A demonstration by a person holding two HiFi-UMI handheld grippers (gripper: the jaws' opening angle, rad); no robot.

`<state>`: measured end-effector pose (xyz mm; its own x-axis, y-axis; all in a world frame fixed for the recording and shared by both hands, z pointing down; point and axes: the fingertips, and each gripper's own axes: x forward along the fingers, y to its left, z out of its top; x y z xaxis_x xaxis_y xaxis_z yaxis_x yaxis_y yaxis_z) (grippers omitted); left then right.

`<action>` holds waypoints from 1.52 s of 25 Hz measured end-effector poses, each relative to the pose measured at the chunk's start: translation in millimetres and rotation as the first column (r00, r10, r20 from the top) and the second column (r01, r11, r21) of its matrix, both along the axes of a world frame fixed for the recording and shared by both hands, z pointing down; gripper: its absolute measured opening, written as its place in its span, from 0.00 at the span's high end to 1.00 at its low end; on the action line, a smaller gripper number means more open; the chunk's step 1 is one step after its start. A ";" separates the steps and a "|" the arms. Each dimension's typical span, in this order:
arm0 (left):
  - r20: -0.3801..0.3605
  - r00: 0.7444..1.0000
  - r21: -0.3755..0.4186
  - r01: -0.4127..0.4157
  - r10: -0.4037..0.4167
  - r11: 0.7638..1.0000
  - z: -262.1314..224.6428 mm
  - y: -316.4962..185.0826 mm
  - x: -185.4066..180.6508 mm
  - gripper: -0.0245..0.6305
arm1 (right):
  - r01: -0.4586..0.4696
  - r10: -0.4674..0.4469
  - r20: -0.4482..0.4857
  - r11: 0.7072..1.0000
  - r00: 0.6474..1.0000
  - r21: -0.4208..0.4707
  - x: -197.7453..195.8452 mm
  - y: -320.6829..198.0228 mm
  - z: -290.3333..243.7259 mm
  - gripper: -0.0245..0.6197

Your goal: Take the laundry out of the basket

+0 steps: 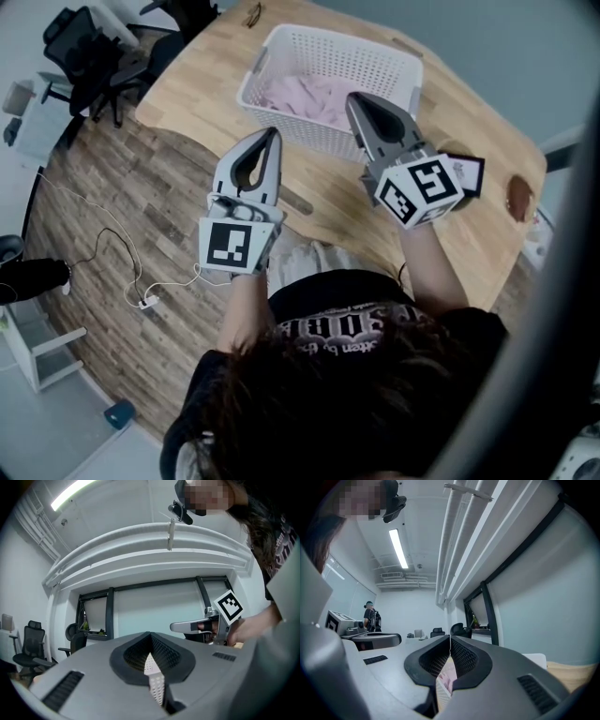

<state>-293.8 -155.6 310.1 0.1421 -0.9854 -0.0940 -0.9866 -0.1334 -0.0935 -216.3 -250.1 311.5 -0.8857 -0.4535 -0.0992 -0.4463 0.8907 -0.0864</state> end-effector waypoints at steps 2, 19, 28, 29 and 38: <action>0.004 1.000 -0.001 -0.012 0.012 1.000 -0.8 -4.5 -1.5 0.97 | -0.010 0.010 0.001 1.000 1.000 0.004 -1.4 -5.0 -2.7 0.92; 0.004 0.987 0.012 -0.164 0.164 0.986 -4.8 -73.5 -43.7 0.97 | -0.083 0.084 -0.027 0.996 0.996 0.019 -38.0 -67.7 -11.4 0.92; 0.003 0.972 -0.003 -0.235 0.235 0.972 -7.1 -108.2 -62.9 0.97 | 0.010 -0.008 -0.065 0.999 0.998 0.032 -67.1 -91.3 -11.7 0.91; 0.001 0.970 -0.005 -0.245 0.245 0.970 -6.5 -111.2 -64.2 0.97 | 0.053 -0.051 -0.068 0.998 0.996 0.039 -71.9 -90.9 -11.2 0.91; -0.002 0.953 -0.010 -0.302 0.302 0.953 -6.5 -130.0 -74.5 0.97 | 0.358 -0.347 -0.157 0.932 0.925 0.050 -101.4 -93.3 14.0 0.91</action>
